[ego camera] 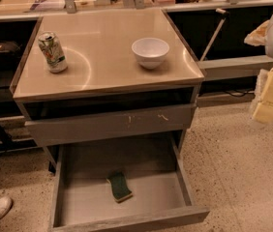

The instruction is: Pick sponge from middle drawer and place on counter

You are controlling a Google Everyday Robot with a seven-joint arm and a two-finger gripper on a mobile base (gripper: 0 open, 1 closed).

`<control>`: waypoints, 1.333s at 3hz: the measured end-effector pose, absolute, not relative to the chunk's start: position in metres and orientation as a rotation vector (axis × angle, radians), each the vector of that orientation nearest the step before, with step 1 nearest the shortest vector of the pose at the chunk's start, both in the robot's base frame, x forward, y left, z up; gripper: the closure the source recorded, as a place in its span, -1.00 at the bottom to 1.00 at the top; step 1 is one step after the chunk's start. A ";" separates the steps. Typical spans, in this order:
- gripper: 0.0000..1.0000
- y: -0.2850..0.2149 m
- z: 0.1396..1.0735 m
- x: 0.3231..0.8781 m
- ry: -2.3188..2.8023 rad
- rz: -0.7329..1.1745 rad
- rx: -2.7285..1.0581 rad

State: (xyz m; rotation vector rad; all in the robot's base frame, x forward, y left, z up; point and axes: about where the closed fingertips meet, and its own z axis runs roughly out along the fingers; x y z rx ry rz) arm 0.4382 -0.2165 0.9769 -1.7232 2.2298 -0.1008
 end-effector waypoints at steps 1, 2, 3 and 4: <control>-1.00 -0.216 0.978 0.439 2.228 -0.108 -1.719; -1.00 -0.207 0.959 0.449 2.300 -0.097 -1.661; -1.00 -0.179 0.905 0.463 2.391 -0.026 -1.601; -1.00 -0.148 0.854 0.477 2.404 0.051 -1.648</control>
Offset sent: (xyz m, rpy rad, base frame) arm 0.0323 0.0323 -0.0695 0.0062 0.1054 -0.2084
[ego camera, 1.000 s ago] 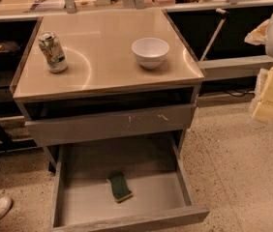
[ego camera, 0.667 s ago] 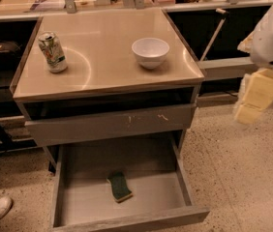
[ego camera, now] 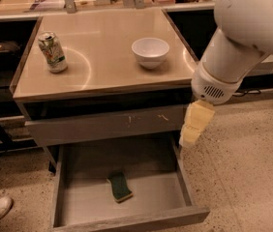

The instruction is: Pick sponge from middle drawer and place on counter

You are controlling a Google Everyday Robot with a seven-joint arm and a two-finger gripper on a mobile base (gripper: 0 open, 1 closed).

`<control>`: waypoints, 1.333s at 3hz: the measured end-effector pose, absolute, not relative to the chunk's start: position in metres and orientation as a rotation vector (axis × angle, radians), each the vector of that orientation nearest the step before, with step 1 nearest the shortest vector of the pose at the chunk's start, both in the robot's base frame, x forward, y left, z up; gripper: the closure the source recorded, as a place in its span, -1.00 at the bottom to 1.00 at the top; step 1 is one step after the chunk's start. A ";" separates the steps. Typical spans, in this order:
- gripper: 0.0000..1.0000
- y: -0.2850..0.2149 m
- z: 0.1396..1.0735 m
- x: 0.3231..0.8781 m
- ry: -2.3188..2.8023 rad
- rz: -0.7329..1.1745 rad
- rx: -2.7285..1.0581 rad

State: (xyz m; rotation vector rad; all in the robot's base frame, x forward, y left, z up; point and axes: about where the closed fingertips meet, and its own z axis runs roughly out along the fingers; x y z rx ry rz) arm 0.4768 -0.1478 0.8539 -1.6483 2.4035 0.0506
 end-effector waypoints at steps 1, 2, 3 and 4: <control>-1.00 -0.147 0.851 0.477 2.405 0.055 -1.650; -1.00 -0.138 0.835 0.474 2.337 -0.014 -1.753; -1.00 -0.113 0.799 0.476 2.200 0.022 -1.883; -1.00 -0.090 0.763 0.479 2.068 0.088 -2.027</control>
Offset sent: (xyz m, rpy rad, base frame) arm -0.0079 0.0263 -0.0444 -0.1285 -0.0781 0.2116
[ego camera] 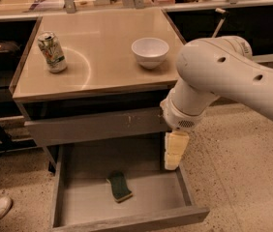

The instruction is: Pick sponge from middle drawer and place on counter

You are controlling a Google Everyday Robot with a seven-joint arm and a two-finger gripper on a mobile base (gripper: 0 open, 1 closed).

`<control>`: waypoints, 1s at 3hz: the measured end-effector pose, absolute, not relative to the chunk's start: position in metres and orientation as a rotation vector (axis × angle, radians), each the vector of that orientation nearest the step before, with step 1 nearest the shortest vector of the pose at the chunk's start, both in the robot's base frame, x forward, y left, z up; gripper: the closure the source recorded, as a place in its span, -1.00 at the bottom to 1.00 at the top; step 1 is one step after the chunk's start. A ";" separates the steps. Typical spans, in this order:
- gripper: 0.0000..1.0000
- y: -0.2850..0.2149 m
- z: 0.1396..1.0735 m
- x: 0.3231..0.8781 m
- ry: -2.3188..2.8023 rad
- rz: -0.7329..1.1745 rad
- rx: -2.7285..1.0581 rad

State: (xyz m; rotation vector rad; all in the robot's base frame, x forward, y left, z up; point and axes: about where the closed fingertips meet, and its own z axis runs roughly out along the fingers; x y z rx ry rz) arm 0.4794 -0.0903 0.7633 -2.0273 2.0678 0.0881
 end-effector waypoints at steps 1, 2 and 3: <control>-1.00 -0.090 0.763 0.479 2.068 0.088 -2.027; -1.00 -0.069 0.726 0.473 2.047 0.161 -2.048; -1.00 -0.041 0.671 0.472 1.981 0.272 -2.115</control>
Offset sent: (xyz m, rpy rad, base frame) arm -0.0165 0.0576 -0.1045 0.0942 0.0981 0.0684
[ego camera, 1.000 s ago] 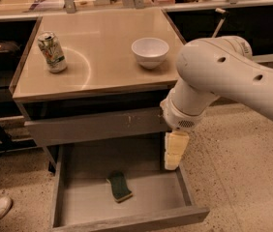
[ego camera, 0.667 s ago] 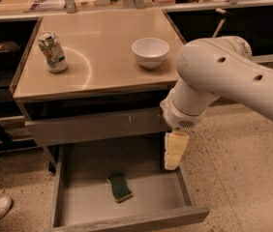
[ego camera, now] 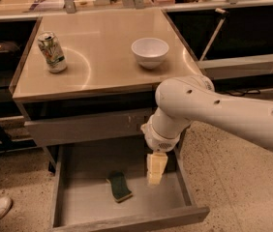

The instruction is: Pick sponge from middle drawer and place on counter

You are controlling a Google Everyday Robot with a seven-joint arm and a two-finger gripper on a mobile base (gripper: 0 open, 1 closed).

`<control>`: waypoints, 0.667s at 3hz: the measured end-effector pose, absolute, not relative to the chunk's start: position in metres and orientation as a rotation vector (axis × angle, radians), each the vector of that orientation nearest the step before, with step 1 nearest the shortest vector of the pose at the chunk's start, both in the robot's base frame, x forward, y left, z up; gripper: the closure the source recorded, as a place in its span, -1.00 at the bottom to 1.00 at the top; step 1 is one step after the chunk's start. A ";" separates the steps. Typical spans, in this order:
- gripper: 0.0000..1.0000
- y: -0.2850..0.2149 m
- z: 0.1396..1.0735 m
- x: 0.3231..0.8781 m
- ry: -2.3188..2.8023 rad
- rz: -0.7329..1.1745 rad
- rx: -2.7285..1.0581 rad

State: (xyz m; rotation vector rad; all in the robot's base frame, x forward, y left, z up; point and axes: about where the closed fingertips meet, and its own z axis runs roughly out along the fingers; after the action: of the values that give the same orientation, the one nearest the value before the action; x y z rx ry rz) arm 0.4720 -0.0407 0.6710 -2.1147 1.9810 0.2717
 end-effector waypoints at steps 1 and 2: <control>-1.00 -0.041 0.671 0.472 1.981 0.272 -2.115; -1.00 -0.031 0.655 0.474 1.977 0.238 -2.144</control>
Offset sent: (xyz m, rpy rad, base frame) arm 0.0073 0.0229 -0.0385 -0.0690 -0.0246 0.0322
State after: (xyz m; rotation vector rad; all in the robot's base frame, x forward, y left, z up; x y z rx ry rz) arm 0.4743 -0.0313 0.6550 -2.1443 1.9771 0.2376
